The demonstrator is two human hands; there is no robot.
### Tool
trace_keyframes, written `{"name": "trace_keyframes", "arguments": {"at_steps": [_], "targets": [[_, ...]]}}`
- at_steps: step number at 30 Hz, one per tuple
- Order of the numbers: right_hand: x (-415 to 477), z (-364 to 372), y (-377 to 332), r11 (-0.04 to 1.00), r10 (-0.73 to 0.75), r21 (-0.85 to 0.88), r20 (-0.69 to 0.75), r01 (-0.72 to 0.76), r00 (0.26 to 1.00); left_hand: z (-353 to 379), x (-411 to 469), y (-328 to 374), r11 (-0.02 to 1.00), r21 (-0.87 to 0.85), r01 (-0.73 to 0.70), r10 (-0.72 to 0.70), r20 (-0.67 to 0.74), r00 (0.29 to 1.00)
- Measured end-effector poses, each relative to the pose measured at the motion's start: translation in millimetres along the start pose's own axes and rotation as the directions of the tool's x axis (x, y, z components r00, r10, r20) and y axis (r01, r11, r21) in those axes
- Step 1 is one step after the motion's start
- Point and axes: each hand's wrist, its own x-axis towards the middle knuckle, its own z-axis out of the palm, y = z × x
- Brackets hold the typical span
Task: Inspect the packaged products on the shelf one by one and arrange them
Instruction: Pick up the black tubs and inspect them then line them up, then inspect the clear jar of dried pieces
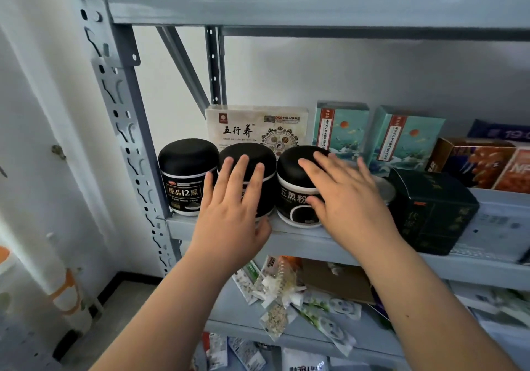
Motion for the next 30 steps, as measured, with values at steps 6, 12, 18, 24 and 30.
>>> {"name": "trace_keyframes", "arguments": {"at_steps": [6,12,18,24,30], "targets": [[1,-10,1,1.0,-0.003,0.021,0.12,0.0,0.993,0,0,2,1.0,-0.028,0.012,-0.013,-0.029,1.0],[-36,-30,34,0.997,0.072,-0.046,0.067,-0.069,0.995,-16,11,24,0.99,-0.143,-0.023,-0.006,-0.205,0.979],[-72,-34,83,0.964,0.246,-0.14,0.126,-0.228,0.961,-23,38,92,0.915,-0.155,-0.371,0.354,-0.125,0.927],[-73,-38,105,0.978,0.163,-0.157,0.179,-0.135,0.97,-7,81,140,0.891,0.005,-0.454,0.449,0.147,0.881],[-74,-33,121,0.99,0.061,-0.138,0.143,-0.042,0.988,2,73,158,0.933,0.035,-0.357,0.352,0.104,0.93]]}}
